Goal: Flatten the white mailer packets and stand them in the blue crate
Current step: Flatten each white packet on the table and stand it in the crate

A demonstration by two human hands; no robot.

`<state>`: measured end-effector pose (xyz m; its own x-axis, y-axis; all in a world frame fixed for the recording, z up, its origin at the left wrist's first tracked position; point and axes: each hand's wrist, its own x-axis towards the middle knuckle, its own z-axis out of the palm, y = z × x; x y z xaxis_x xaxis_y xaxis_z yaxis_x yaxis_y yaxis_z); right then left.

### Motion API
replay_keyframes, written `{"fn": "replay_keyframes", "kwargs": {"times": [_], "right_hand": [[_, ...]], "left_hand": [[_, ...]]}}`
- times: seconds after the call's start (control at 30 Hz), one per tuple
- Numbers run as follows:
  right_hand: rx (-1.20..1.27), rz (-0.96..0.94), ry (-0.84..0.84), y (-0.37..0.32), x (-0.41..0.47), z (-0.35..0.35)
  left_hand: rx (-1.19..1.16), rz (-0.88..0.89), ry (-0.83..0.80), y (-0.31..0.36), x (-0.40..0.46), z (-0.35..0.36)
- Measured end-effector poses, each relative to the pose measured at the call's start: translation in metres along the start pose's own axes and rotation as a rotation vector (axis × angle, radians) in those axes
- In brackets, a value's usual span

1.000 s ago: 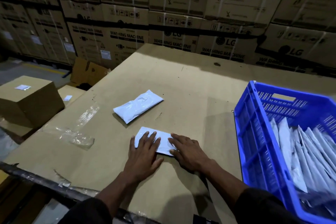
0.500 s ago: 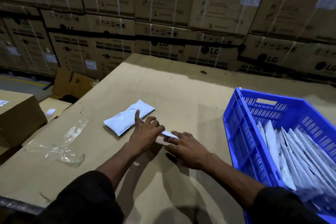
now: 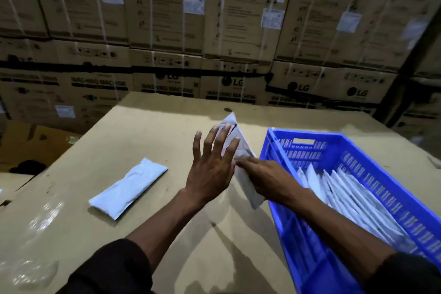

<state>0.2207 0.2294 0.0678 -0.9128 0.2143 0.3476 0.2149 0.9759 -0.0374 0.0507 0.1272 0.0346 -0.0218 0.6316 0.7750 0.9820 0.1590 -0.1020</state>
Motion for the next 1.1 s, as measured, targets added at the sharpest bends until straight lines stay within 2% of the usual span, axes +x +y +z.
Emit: {"fn": "replay_keyframes", "kwargs": {"times": [0.2, 0.4, 0.57, 0.7, 0.8, 0.93, 1.1], "right_hand": [[-0.057, 0.072, 0.218, 0.06, -0.043, -0.069], [-0.046, 0.141, 0.261, 0.126, -0.107, -0.102], [-0.056, 0.188, 0.194, 0.183, -0.162, -0.12], [-0.115, 0.276, 0.049, 0.227, -0.197, -0.116], [-0.182, 0.344, -0.048, 0.247, -0.213, -0.113], [-0.285, 0.456, -0.183, 0.258, -0.224, -0.107], [-0.341, 0.479, -0.221, 0.251, -0.227, -0.106]], "left_hand": [[-0.142, 0.012, -0.07, 0.086, 0.069, 0.024], [-0.279, 0.037, -0.234, 0.186, 0.121, 0.052], [-0.339, 0.091, -0.32, 0.258, 0.142, 0.084], [-0.31, 0.117, -0.405, 0.301, 0.145, 0.115], [-0.26, 0.098, -0.558, 0.323, 0.141, 0.129], [-0.211, 0.074, -0.759, 0.347, 0.123, 0.15], [-0.231, 0.119, -0.87, 0.363, 0.112, 0.169]]}}
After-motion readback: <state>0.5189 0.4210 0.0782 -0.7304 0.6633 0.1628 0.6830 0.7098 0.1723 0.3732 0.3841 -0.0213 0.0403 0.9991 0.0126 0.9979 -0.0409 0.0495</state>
